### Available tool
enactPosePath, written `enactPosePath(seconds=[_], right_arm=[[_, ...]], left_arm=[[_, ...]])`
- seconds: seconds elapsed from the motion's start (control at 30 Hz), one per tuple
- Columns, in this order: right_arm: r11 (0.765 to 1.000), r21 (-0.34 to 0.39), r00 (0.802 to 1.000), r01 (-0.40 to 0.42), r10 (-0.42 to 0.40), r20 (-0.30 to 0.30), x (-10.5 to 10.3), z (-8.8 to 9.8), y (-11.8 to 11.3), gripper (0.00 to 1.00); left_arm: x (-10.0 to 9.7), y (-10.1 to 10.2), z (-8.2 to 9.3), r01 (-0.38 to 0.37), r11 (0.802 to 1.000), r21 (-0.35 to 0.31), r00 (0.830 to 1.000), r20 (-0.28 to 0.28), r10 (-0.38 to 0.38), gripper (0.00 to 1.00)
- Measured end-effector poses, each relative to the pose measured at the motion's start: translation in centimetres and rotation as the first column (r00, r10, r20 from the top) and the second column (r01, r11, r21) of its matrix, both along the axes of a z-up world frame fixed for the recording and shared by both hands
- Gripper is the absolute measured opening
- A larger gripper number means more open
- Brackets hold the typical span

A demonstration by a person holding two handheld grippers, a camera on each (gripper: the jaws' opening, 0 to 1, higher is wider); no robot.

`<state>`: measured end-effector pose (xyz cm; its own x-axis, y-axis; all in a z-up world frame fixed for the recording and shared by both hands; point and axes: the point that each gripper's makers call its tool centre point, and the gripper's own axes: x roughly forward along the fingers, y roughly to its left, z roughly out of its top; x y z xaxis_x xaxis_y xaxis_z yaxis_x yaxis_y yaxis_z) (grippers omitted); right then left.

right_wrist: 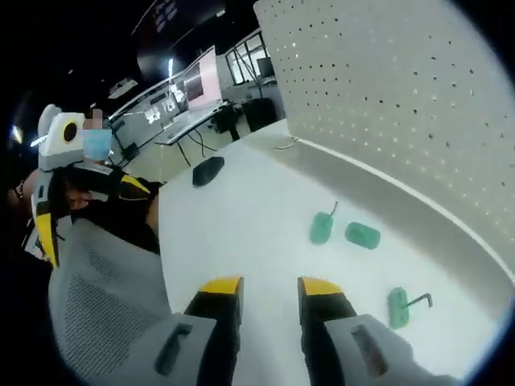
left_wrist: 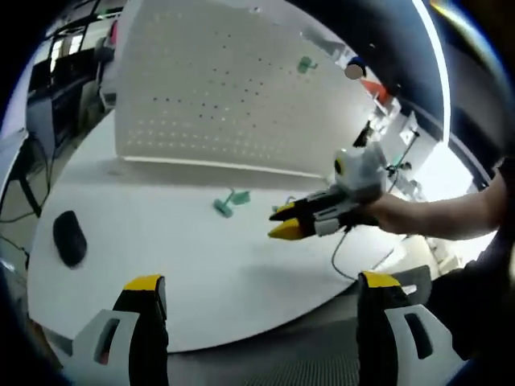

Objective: Insert the hook assembly into the mounting plate slot until the hook locks in place.

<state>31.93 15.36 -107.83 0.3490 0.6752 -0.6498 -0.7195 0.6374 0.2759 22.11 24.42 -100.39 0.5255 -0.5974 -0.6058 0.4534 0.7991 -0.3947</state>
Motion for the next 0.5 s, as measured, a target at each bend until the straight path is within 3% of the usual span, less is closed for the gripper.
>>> enactPosePath(seconds=[0.5], right_arm=[[0.998,-0.02,0.996,0.065,-0.067,-0.059,5.2,-2.1,1.5,0.23]], left_arm=[[0.3,0.2,-0.1,-0.001,1.0,-0.004,1.0,-0.01,0.001,1.0]])
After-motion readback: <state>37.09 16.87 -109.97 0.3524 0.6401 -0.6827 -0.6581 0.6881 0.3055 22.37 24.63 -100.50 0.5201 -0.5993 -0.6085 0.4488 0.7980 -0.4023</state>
